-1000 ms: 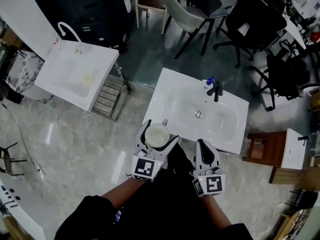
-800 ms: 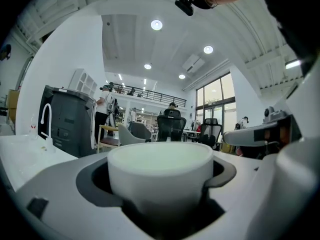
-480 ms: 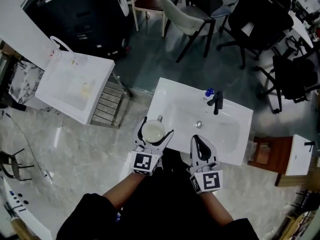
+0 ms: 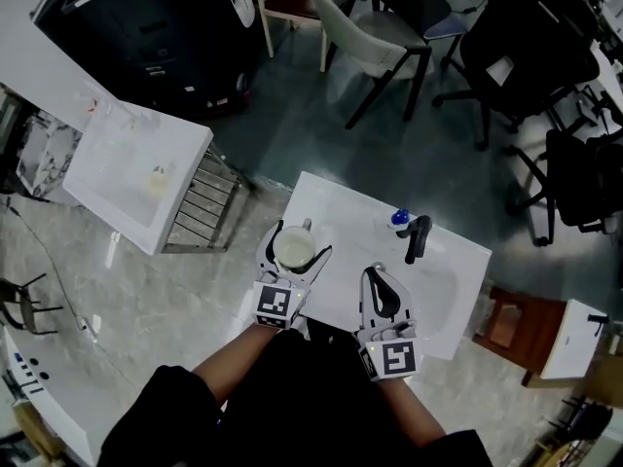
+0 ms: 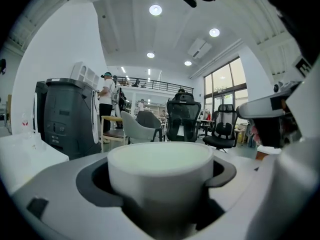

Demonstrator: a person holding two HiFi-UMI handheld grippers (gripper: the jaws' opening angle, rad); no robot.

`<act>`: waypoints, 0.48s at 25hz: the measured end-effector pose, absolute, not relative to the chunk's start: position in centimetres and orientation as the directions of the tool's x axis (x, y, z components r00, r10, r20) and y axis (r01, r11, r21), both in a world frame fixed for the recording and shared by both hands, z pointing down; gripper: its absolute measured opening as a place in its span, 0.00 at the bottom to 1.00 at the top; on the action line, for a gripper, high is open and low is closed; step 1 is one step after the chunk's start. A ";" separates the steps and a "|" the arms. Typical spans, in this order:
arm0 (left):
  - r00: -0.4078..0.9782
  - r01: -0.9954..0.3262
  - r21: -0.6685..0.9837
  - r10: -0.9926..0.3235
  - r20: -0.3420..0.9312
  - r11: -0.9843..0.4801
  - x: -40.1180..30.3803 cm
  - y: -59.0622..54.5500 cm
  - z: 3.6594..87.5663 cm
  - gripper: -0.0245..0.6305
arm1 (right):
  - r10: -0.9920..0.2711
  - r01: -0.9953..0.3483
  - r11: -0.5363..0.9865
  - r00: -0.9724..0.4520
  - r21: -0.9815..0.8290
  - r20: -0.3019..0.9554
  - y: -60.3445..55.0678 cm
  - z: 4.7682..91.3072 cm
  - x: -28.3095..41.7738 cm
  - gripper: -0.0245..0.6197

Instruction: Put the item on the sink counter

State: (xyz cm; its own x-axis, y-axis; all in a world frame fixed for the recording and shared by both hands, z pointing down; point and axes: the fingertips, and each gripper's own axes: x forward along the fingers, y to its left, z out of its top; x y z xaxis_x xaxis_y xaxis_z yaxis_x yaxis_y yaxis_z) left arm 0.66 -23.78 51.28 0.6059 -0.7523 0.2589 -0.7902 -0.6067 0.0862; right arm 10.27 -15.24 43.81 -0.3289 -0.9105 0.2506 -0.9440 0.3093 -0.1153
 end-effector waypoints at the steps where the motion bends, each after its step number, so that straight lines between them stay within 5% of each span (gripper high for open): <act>1: 0.606 -0.792 0.111 -0.753 0.257 -0.600 1.0 -24.5 51.7 0.73 | -0.908 -0.942 0.312 -0.333 -0.120 0.254 -15.9 44.2 10.7 0.09; 12: 0.594 -0.805 0.173 -0.765 0.248 -0.568 4.1 -31.4 56.5 0.73 | -0.894 -0.938 0.317 -0.345 -0.142 0.286 -21.7 47.9 13.7 0.09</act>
